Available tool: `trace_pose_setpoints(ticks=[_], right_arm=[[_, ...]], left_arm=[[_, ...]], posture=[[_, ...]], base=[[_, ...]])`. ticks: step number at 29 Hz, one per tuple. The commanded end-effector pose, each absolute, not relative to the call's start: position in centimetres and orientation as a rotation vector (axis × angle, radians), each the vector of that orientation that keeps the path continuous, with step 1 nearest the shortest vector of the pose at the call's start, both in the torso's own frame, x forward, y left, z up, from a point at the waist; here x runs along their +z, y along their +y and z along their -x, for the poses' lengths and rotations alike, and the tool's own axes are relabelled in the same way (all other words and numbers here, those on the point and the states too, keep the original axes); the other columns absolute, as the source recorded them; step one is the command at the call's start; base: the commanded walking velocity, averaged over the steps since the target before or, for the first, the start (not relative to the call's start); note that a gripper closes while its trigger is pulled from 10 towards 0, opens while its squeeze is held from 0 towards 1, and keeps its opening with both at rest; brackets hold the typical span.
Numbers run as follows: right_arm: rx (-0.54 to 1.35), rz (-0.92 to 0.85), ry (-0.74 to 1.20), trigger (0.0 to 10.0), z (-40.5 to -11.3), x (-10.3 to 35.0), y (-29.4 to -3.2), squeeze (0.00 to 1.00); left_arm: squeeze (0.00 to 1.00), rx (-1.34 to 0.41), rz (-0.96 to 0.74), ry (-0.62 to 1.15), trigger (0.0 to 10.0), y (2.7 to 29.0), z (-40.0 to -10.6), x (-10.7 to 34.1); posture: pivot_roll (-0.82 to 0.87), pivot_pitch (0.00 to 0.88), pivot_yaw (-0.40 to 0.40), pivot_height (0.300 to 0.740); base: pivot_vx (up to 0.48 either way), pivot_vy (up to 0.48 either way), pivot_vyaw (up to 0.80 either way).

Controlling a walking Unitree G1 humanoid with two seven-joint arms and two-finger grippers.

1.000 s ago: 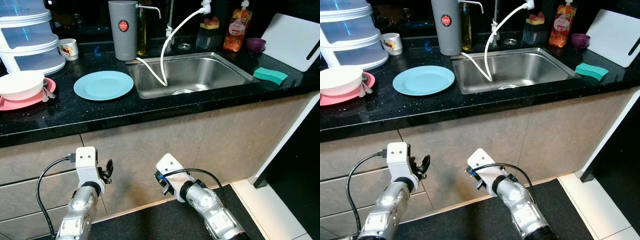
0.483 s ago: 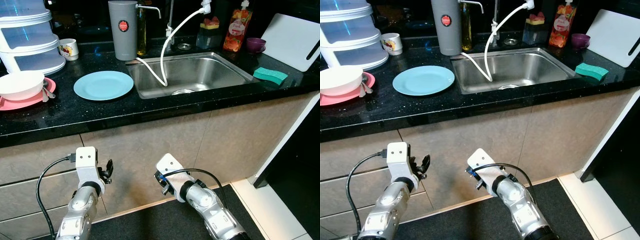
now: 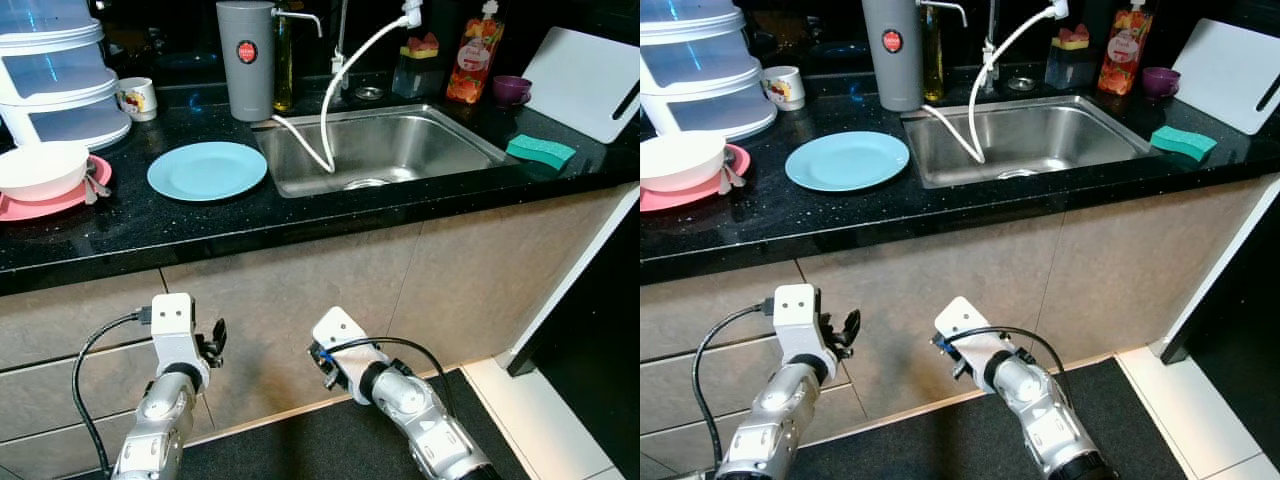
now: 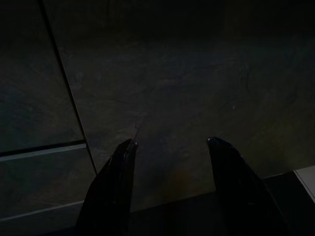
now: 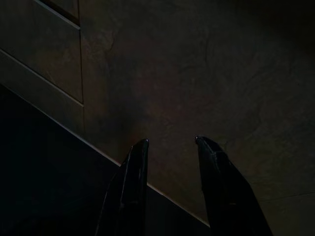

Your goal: Kitchen organization

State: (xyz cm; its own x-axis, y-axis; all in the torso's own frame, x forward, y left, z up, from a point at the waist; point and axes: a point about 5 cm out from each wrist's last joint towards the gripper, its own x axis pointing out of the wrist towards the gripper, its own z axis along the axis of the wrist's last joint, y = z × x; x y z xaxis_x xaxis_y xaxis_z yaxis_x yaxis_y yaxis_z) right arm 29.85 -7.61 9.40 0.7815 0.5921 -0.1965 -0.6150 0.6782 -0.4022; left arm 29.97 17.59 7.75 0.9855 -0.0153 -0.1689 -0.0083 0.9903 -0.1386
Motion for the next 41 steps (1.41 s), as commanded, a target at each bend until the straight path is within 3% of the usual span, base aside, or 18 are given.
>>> trace_pose_setpoints(ticks=[1, 41], right_arm=[[0.671, 0.465, 0.059, 10.0, -29.90, 9.17, -7.75, 0.00], [0.673, 0.465, 0.059, 10.0, -30.03, 9.31, -7.84, 0.00]], left_arm=[[0.00, 0.000, 0.132, 0.175, 10.0, 17.84, -29.88, 7.50], [0.00, 0.004, 0.137, 0.172, 10.0, 17.78, -29.99, 7.62]], posture=[[-0.10, 0.039, 0.033, 0.740], [-0.10, 0.054, 0.031, 0.740]], base=[[0.000, 0.000, 0.00], [0.000, 0.000, 0.00]])
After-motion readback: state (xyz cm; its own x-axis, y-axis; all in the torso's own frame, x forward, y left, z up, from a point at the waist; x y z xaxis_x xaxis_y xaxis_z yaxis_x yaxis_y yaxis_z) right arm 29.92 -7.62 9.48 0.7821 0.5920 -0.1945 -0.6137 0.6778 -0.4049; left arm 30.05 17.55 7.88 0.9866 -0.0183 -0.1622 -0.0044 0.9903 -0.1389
